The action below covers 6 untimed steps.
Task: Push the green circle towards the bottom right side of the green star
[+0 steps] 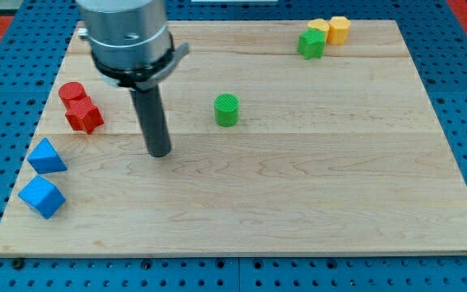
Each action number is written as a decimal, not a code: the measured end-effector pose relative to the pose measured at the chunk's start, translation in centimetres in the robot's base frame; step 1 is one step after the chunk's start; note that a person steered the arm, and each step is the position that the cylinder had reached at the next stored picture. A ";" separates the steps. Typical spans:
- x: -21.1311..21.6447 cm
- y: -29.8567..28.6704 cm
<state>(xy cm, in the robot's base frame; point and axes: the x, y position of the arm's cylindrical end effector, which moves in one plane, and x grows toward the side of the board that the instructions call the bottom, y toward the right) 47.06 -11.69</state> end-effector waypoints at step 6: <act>-17.8 15.0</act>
<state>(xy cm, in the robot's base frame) 29.25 3.32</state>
